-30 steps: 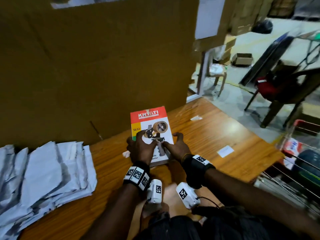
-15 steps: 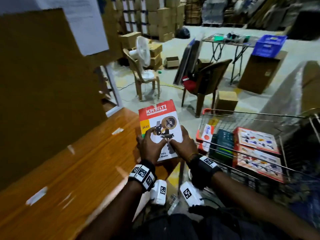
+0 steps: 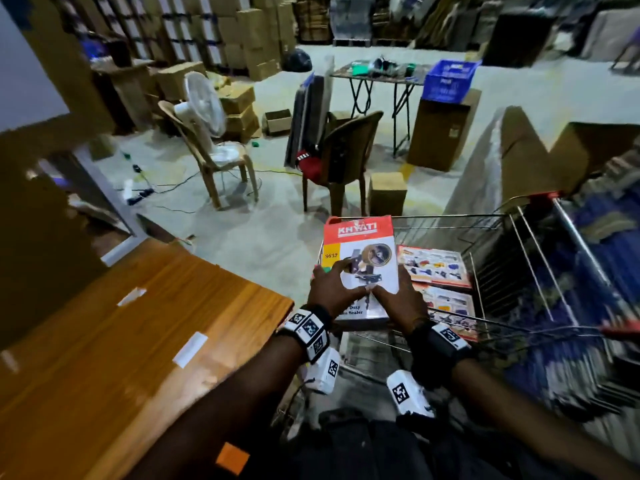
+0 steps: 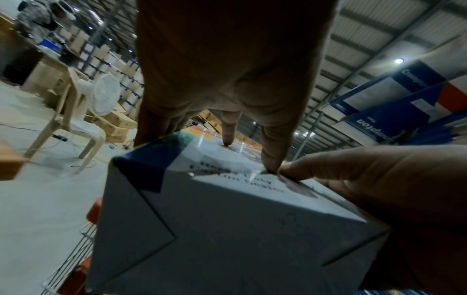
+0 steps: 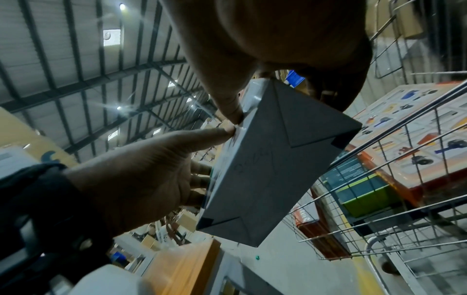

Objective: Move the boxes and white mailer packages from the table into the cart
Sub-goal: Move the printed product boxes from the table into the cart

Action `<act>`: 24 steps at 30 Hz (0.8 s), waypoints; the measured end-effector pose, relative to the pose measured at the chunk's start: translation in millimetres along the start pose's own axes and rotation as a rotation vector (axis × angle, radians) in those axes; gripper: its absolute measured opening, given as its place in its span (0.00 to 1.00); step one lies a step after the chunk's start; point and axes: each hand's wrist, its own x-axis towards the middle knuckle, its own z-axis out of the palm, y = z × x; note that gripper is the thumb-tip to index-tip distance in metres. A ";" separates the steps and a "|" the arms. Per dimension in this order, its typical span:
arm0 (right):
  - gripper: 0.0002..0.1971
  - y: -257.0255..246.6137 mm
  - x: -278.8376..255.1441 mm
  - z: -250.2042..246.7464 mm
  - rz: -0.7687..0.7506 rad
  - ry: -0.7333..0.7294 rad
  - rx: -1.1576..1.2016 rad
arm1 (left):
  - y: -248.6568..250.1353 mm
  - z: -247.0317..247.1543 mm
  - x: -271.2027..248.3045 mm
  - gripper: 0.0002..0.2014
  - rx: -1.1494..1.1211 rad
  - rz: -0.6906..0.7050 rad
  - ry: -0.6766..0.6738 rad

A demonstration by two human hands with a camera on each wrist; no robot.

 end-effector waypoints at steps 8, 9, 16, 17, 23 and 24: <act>0.49 31.7 69.2 -25.0 0.055 0.080 0.036 | 35.5 25.8 63.4 0.41 0.091 0.076 -0.130; 0.48 36.3 80.5 -27.1 0.063 0.091 0.042 | 39.3 28.5 74.3 0.41 0.103 0.082 -0.140; 0.46 56.1 162.4 -34.4 0.165 0.060 -0.003 | 50.8 52.3 171.6 0.35 0.270 0.082 -0.353; 0.45 58.1 173.0 -34.7 0.198 0.042 0.003 | 50.3 55.6 185.1 0.36 0.269 0.082 -0.410; 0.43 84.9 240.0 -11.6 0.360 -0.075 0.028 | 28.1 83.2 257.4 0.36 0.295 0.010 -0.587; 0.40 86.6 248.9 -7.1 0.389 -0.092 0.025 | 22.0 87.8 269.6 0.36 0.312 0.000 -0.611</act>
